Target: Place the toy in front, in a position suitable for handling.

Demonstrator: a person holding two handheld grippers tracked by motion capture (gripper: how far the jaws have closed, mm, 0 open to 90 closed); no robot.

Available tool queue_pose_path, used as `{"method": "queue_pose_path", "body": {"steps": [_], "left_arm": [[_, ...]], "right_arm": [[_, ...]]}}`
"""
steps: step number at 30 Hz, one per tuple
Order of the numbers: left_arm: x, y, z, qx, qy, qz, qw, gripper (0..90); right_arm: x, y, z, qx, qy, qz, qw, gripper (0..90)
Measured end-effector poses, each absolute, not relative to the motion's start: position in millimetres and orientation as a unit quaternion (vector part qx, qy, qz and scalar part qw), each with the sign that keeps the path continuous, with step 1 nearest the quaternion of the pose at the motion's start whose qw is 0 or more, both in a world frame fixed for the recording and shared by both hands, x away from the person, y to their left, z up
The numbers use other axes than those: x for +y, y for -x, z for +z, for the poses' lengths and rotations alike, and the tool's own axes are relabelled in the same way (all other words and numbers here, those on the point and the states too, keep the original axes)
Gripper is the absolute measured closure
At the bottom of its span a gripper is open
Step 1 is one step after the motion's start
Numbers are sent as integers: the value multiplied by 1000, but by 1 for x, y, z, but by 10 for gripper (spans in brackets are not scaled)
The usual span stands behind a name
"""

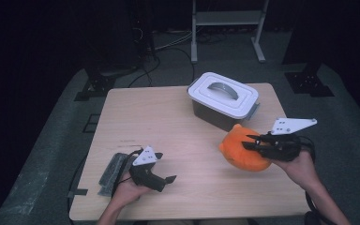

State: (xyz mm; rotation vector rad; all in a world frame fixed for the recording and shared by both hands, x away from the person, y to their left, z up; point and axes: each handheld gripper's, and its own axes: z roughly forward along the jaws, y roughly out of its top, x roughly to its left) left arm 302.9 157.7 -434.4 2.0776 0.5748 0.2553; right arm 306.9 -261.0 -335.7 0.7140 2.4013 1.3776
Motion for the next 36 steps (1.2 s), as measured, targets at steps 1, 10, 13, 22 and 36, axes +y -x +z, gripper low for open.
{"method": "queue_pose_path", "body": {"steps": [1,10,13,22,36], "left_arm": [[160,-304,-435,235,-845,101,470,22],[173,-308,-433,246,-840,105,473,22],[177,-310,-434,249,-839,107,472,22],[182,-312,-435,255,-839,112,468,22],[189,-313,-434,257,-839,115,466,22]], "right_arm": [[-253,-307,-337,835,-237,479,132,713],[-219,-311,-346,848,-202,479,104,712],[-210,-313,-350,849,-191,483,95,712],[-188,-315,-357,854,-161,489,76,707],[-160,-319,-375,870,-127,475,48,700]]}}
